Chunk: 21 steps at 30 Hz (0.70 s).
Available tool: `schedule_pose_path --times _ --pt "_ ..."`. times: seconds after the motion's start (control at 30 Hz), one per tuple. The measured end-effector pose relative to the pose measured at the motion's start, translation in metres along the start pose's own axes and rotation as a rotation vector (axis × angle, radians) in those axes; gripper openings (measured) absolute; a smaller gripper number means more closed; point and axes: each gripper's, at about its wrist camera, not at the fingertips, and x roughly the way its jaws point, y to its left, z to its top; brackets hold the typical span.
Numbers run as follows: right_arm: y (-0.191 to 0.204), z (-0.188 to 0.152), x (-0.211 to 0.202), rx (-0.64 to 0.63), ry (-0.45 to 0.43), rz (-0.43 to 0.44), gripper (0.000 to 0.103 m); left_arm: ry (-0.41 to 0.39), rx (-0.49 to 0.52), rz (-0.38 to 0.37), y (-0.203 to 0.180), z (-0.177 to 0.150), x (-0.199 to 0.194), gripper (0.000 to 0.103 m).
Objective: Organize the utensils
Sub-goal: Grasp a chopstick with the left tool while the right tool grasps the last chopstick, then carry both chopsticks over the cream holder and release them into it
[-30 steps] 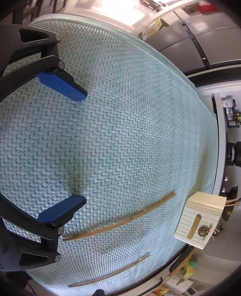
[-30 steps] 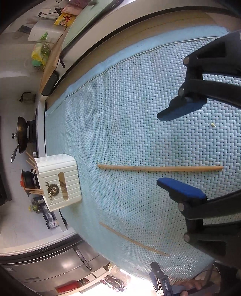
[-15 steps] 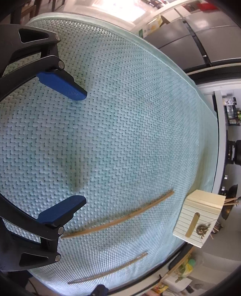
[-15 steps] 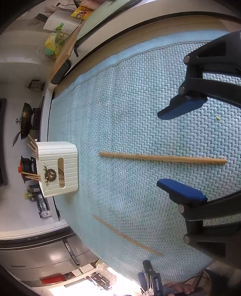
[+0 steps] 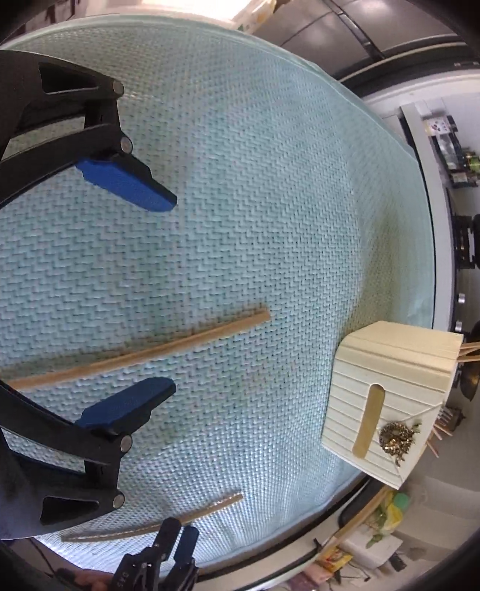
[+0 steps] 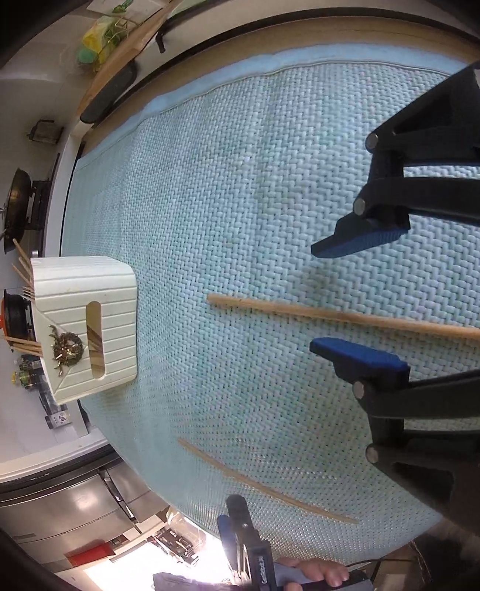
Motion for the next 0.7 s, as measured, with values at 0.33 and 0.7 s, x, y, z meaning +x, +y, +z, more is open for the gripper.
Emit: schedule_pose_path --times 0.33,0.7 --pt "0.002 0.064 0.039 -0.044 0.031 -0.053 0.007 0.018 0.067 0.014 -0.020 0.030 0.019 0.023" --pt "-0.017 0.078 -0.019 0.092 -0.155 0.071 0.006 -0.141 -0.034 -0.127 -0.006 0.035 -0.041 0.005"
